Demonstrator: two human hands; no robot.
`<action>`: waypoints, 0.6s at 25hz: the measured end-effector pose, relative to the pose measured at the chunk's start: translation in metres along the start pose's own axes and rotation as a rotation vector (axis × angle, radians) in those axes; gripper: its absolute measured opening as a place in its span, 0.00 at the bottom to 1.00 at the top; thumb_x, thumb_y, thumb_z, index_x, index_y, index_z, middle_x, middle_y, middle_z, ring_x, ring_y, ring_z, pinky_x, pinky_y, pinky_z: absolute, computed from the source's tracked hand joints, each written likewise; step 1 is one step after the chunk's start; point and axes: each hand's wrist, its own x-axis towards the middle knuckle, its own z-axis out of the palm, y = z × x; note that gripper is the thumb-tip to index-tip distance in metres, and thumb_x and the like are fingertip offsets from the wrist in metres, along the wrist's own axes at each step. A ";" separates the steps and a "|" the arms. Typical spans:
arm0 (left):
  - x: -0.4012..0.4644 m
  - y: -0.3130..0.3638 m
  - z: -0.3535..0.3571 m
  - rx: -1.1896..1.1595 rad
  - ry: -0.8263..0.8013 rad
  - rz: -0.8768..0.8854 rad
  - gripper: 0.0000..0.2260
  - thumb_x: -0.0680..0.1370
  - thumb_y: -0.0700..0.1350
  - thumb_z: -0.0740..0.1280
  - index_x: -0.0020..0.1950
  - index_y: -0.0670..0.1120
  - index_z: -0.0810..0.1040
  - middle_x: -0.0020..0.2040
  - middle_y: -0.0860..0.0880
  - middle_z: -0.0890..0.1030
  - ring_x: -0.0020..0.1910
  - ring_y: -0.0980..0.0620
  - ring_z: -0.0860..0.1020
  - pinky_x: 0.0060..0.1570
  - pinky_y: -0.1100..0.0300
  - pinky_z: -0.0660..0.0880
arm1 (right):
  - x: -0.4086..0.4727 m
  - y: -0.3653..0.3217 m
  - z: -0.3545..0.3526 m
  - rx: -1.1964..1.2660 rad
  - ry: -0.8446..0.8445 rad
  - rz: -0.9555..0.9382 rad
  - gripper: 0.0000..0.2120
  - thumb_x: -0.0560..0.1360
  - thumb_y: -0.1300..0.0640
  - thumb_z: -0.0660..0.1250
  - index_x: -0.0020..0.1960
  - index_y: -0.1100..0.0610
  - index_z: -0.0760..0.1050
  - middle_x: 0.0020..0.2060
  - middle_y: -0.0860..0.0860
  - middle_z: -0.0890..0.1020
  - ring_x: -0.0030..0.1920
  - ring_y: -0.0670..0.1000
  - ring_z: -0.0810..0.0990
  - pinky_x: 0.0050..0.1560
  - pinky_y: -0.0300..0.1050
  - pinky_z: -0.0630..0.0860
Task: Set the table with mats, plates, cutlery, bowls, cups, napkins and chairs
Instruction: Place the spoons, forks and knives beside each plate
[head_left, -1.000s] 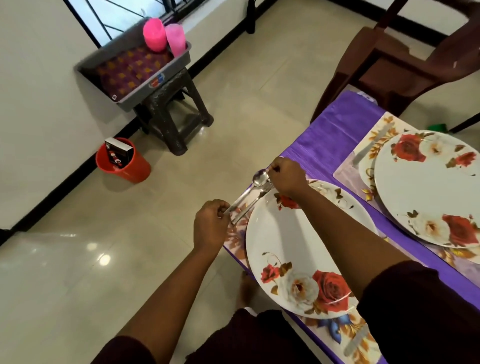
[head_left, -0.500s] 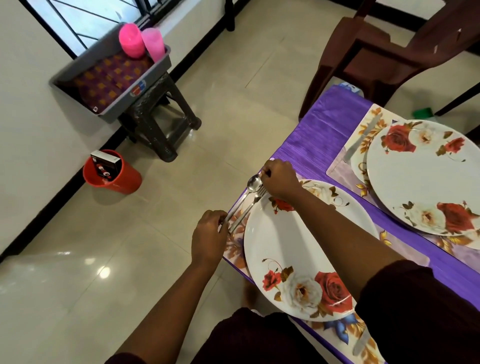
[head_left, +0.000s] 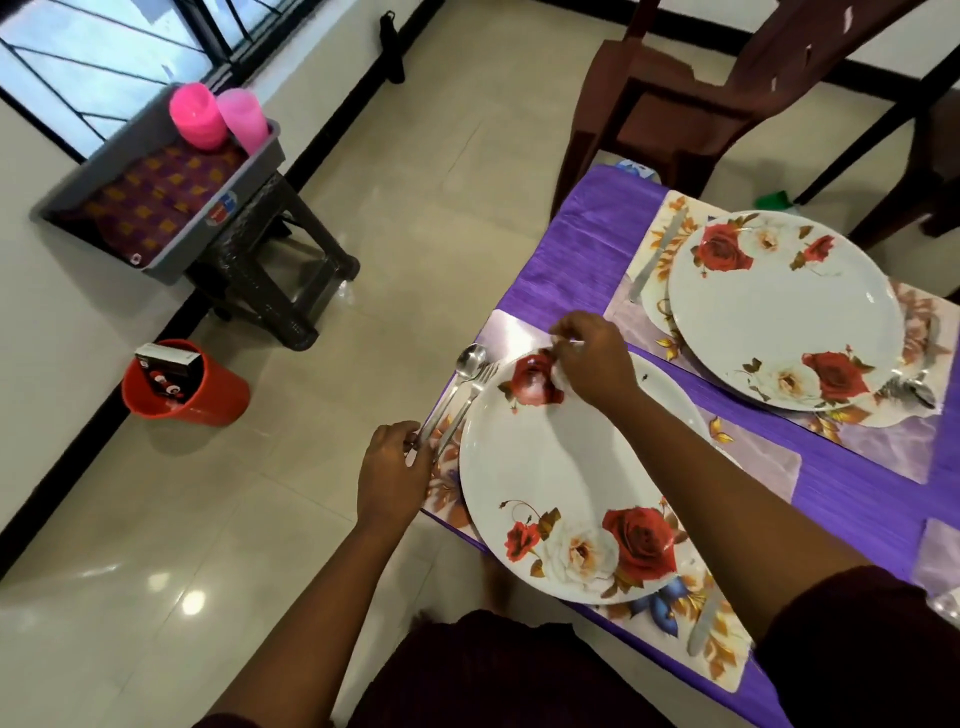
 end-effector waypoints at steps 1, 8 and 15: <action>-0.001 -0.001 -0.001 -0.005 0.008 -0.004 0.13 0.77 0.46 0.69 0.59 0.42 0.79 0.55 0.45 0.78 0.51 0.48 0.79 0.47 0.61 0.71 | -0.010 0.009 -0.015 0.013 0.043 0.011 0.05 0.75 0.64 0.66 0.49 0.59 0.79 0.46 0.54 0.82 0.48 0.52 0.79 0.50 0.46 0.76; -0.025 0.027 0.001 -0.034 0.047 0.120 0.14 0.76 0.45 0.70 0.59 0.42 0.76 0.56 0.43 0.75 0.57 0.45 0.72 0.50 0.56 0.69 | -0.110 0.083 -0.107 -0.011 0.298 0.378 0.06 0.74 0.66 0.68 0.50 0.61 0.79 0.43 0.51 0.80 0.42 0.50 0.77 0.40 0.34 0.68; -0.044 0.044 0.013 -0.126 -0.159 0.083 0.20 0.75 0.39 0.71 0.64 0.38 0.70 0.63 0.41 0.69 0.53 0.49 0.75 0.48 0.62 0.73 | -0.191 0.112 -0.113 0.045 0.293 0.721 0.10 0.69 0.66 0.72 0.49 0.57 0.79 0.40 0.51 0.80 0.43 0.53 0.78 0.41 0.42 0.69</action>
